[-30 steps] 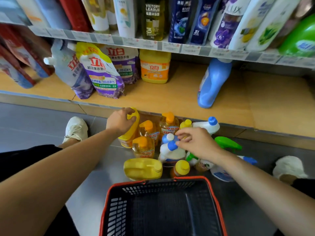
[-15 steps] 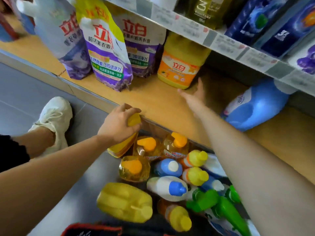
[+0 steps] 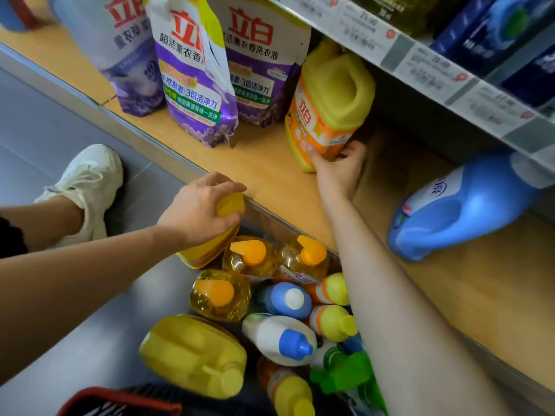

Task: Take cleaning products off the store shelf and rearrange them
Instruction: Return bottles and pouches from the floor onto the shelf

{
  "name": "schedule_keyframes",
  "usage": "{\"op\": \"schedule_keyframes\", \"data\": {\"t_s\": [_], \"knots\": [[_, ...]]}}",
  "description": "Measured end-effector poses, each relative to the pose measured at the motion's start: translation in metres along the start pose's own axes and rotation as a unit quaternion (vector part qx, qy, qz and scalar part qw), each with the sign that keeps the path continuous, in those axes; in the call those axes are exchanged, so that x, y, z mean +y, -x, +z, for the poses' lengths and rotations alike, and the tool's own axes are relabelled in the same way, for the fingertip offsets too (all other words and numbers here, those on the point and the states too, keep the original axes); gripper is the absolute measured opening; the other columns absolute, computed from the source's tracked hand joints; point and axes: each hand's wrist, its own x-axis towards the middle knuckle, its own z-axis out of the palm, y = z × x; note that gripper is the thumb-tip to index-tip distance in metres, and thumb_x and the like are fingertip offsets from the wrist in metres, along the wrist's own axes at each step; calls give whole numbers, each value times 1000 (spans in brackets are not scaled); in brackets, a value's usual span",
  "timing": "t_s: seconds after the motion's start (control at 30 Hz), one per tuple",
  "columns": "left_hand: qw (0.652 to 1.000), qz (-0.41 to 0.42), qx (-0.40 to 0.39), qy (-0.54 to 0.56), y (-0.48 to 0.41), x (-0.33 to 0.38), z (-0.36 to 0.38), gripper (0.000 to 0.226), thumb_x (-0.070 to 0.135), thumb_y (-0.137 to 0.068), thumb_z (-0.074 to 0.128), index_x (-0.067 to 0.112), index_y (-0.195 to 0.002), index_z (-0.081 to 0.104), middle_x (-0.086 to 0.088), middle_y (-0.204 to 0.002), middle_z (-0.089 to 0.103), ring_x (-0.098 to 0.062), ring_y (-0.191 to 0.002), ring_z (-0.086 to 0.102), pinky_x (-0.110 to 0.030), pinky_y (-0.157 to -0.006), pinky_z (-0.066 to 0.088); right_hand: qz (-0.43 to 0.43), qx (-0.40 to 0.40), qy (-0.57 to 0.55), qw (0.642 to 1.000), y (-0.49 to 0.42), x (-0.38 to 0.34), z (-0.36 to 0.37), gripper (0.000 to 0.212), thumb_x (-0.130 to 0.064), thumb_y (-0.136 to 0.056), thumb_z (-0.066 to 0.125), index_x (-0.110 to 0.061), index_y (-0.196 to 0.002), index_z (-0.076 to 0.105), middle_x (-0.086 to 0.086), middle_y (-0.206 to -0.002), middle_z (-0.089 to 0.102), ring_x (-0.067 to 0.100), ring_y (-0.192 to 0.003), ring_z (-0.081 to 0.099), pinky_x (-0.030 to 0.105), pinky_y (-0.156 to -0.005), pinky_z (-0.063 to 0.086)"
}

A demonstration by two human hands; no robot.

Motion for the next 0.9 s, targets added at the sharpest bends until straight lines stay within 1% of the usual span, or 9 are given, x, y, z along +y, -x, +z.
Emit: {"op": "schedule_keyframes", "data": {"t_s": [0.07, 0.17, 0.3, 0.4, 0.5, 0.57, 0.67, 0.8, 0.9], "knots": [[1000, 2, 0, 1, 0, 0, -1, 49, 39, -92, 65, 31, -140, 56, -4, -133, 54, -24, -120, 55, -31, -93, 43, -26, -10, -13, 1000, 6, -12, 4, 97, -33, -62, 94, -17, -141, 42, 3, -133, 58, 16, -118, 59, 11, -89, 45], [1000, 3, 2, 2, 1, 0, -1, 49, 39, -92, 65, 30, -139, 57, -4, -132, 55, -24, -119, 56, -29, -92, 41, -59, -1, -44, 997, 8, -29, 8, 87, -22, -64, 94, -12, -137, 49, 2, -126, 62, 12, -112, 61, 1, -84, 43], [1000, -2, 2, 3, 1, 1, -2, 50, 40, -91, 65, 30, -139, 56, -4, -133, 55, -24, -118, 57, -26, -90, 39, -51, -13, -54, 997, 22, -34, 0, 71, -18, -64, 93, -15, -125, 57, -3, -118, 66, 7, -105, 65, 15, -89, 51], [1000, -2, 1, 7, 2, 4, -4, 49, 39, -92, 65, 29, -139, 57, -5, -135, 55, -26, -119, 57, -29, -92, 42, -50, -43, -43, 997, 43, -29, -18, 67, -21, -63, 94, -17, -120, 58, -5, -115, 68, 1, -104, 66, 18, -87, 54], [1000, 1, 7, 6, 4, 6, -6, 48, 36, -92, 67, 26, -138, 59, -8, -135, 57, -30, -120, 58, -39, -100, 47, -31, -94, -24, 995, 65, -25, -46, 73, -20, -64, 94, -11, -127, 56, 3, -122, 68, 13, -113, 66, 37, -97, 56], [1000, 1, 12, 5, 4, 7, -6, 48, 35, -91, 68, 25, -137, 61, -9, -134, 58, -32, -120, 59, -42, -103, 47, -47, -100, 10, 994, 79, -31, -67, 78, -28, -67, 93, -12, -132, 54, 2, -127, 66, 13, -118, 63, 40, -102, 53], [1000, 0, 14, 3, 4, 7, -7, 48, 36, -90, 68, 25, -137, 61, -9, -134, 59, -33, -120, 60, -44, -103, 48, -129, -55, 84, 987, 95, -56, -91, 86, -53, -72, 85, -22, -142, 47, -7, -137, 57, 5, -127, 54, 22, -104, 47], [1000, -2, 13, 9, 4, 7, -7, 48, 37, -91, 66, 26, -137, 61, -9, -134, 59, -32, -119, 60, -44, -102, 48, -189, -55, 150, 969, 98, -102, -97, 56, -45, -80, 79, -23, -128, 58, -11, -121, 61, 7, -112, 57, 17, -90, 49], [1000, -6, 19, 20, 6, 5, -8, 47, 39, -91, 64, 27, -137, 61, -7, -134, 61, -30, -118, 61, -43, -101, 49, -178, -132, 211, 952, 89, -129, -99, 36, -37, -83, 79, -20, -112, 65, -10, -100, 66, 7, -92, 64, 33, -86, 56]]}}
